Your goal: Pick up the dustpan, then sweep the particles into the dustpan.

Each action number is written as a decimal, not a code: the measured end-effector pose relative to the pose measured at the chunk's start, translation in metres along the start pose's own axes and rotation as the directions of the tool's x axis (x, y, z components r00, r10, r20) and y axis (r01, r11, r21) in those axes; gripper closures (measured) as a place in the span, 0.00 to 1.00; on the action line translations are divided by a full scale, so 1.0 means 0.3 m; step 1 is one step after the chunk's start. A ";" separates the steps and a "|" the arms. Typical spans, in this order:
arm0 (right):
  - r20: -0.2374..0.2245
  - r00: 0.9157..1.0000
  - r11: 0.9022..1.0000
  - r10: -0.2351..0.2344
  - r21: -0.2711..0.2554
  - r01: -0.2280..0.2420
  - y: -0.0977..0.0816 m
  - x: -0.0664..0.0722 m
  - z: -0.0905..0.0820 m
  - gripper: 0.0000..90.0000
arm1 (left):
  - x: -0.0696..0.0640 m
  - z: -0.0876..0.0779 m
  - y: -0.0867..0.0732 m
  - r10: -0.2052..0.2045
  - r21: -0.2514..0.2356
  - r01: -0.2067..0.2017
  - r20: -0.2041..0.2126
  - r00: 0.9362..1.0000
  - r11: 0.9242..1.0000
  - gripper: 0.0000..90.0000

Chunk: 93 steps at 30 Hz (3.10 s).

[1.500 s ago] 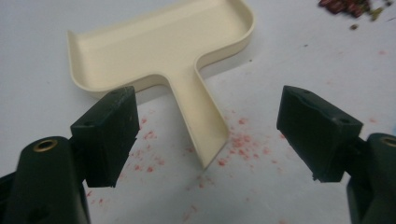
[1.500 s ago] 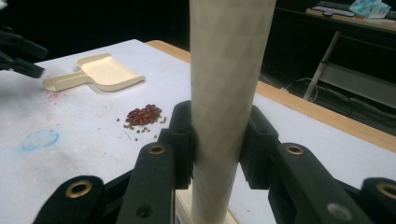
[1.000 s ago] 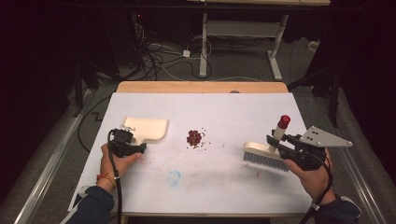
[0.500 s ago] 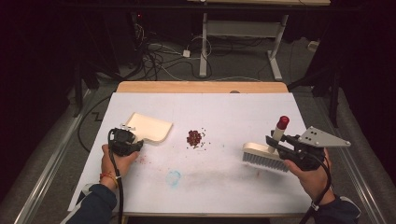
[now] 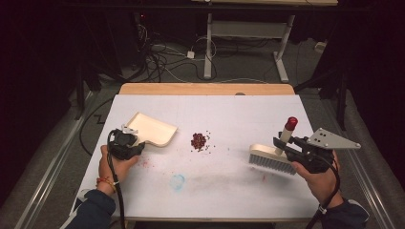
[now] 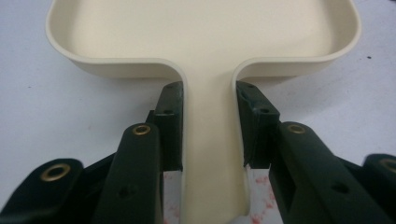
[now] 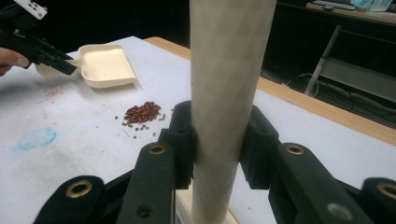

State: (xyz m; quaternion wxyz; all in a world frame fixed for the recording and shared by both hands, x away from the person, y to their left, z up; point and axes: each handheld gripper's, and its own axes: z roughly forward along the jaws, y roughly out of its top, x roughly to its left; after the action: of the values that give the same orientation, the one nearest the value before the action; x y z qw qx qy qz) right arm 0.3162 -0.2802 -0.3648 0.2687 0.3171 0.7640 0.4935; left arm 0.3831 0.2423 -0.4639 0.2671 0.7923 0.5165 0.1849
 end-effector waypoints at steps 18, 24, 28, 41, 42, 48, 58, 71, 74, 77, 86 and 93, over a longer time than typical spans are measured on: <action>0.002 1.000 1.000 0.003 -0.002 -0.003 0.007 -0.001 0.026 0.78 | -0.049 -0.146 -0.048 0.117 -0.034 -0.115 0.088 0.989 0.993 0.72; 0.000 1.000 1.000 0.006 -0.004 -0.006 0.007 -0.002 0.031 0.78 | -0.109 -0.164 -0.079 0.181 -0.020 -0.180 0.134 0.974 0.984 0.72; 0.002 1.000 1.000 0.013 -0.006 -0.013 0.008 -0.007 0.037 0.78 | -0.140 -0.165 -0.105 0.218 0.004 -0.222 0.164 0.962 0.975 0.72; -0.010 1.000 0.999 0.023 -0.024 -0.023 0.036 -0.008 0.092 0.78 | -0.173 -0.166 -0.146 0.267 0.041 -0.281 0.207 0.941 0.959 0.72; -0.010 1.000 0.999 0.023 -0.024 -0.023 0.036 -0.008 0.092 0.78 | -0.173 -0.166 -0.146 0.267 0.041 -0.281 0.207 0.941 0.959 0.72; -0.011 1.000 0.999 0.022 -0.026 -0.022 0.041 -0.006 0.116 0.78 | -0.182 -0.163 -0.161 0.259 0.052 -0.277 0.219 0.941 0.960 0.72; -0.020 0.999 0.999 0.028 -0.016 -0.029 0.069 0.010 0.227 0.78 | -0.189 -0.142 -0.172 0.235 0.069 -0.257 0.234 0.943 0.964 0.71; 0.078 0.995 0.998 0.064 -0.030 -0.062 0.183 0.018 0.508 0.78 | -0.220 -0.120 -0.163 0.226 0.060 -0.247 0.243 0.943 0.967 0.71; 0.108 0.992 0.997 0.065 -0.036 -0.062 0.201 0.023 0.574 0.78 | -0.224 -0.120 -0.158 0.221 0.066 -0.244 0.245 0.944 0.968 0.71; 0.122 0.991 0.997 0.061 -0.044 -0.056 0.207 0.027 0.607 0.78 | -0.225 -0.116 -0.154 0.215 0.067 -0.239 0.253 0.943 0.969 0.71; 0.164 0.986 1.000 0.022 -0.009 -0.020 0.189 0.078 0.741 0.78 | -0.235 -0.102 -0.146 0.210 0.075 -0.235 0.250 0.945 0.969 0.71; 0.116 0.993 1.000 -0.026 -0.011 0.028 0.168 0.169 0.741 0.78 | -0.246 -0.097 -0.142 0.205 0.082 -0.230 0.243 0.948 0.970 0.71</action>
State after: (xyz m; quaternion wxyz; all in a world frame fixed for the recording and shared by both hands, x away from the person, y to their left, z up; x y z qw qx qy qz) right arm 0.4549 -0.0968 -0.4051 0.3214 0.3332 0.7482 0.4753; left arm 0.3065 0.1951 -0.4683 0.2597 0.8741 0.4004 0.0905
